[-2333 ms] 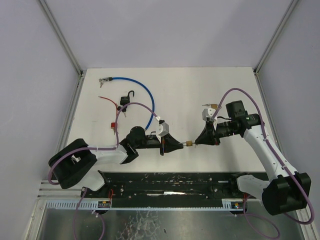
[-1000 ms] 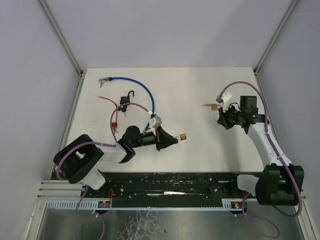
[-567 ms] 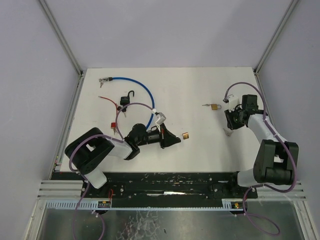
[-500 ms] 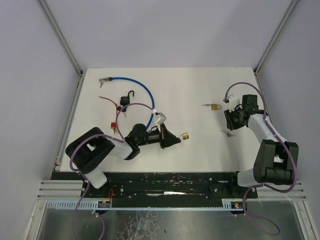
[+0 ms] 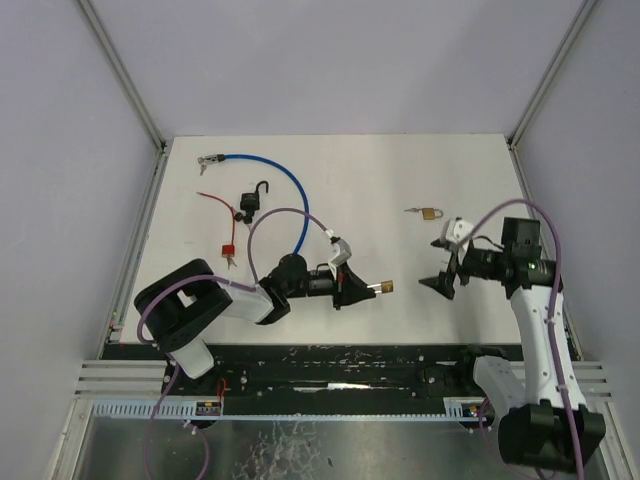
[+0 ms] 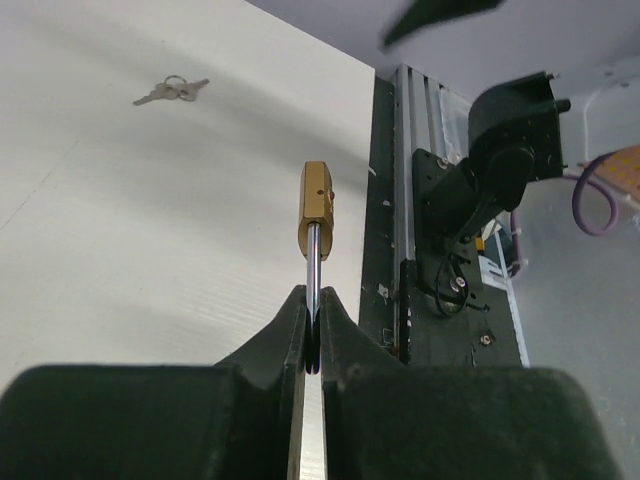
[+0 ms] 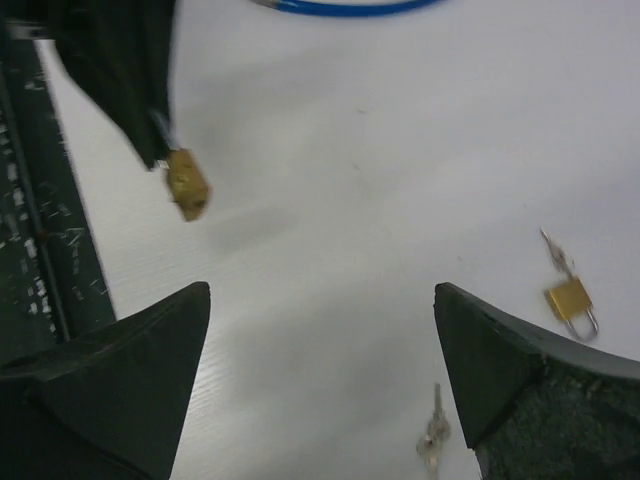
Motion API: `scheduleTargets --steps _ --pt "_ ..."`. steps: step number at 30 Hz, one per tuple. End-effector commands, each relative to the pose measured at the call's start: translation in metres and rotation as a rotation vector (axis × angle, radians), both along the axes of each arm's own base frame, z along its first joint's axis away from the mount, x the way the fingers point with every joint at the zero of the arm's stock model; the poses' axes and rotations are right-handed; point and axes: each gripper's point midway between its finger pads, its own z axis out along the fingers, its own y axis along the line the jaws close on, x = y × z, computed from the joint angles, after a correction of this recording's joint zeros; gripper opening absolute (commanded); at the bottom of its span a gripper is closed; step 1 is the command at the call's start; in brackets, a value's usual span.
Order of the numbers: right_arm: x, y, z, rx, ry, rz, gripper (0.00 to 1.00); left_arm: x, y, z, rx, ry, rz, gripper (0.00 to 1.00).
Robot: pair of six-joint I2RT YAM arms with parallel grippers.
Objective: Lock with the key
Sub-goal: Place the key at the center of the board, then place the lock at the center of the board.
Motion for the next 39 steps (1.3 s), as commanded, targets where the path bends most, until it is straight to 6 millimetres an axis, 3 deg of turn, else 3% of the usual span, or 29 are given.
scheduleTargets --steps 1,6,9,21,33,39 --pt "-0.063 0.042 0.013 0.173 -0.148 0.327 1.0 -0.009 -0.004 0.02 -0.028 -0.219 -0.018 0.0" --pt "-0.074 0.052 0.008 0.181 -0.09 0.401 0.97 -0.027 -0.01 0.026 -0.028 -0.356 -0.04 0.0" --pt "-0.083 0.061 0.0 0.174 -0.035 0.481 0.92 -0.027 -0.013 0.029 -0.027 -0.38 -0.029 0.0" --pt "-0.08 0.084 -0.03 0.088 0.142 0.512 0.54 -0.028 -0.022 0.034 -0.007 -0.416 -0.016 0.0" --pt "-0.081 0.087 -0.043 0.036 0.179 0.53 0.46 -0.028 -0.023 0.037 -0.013 -0.418 -0.01 0.0" --pt "-0.083 0.088 -0.044 0.027 0.186 0.539 0.36 -0.028 -0.023 0.039 -0.022 -0.415 -0.002 0.0"
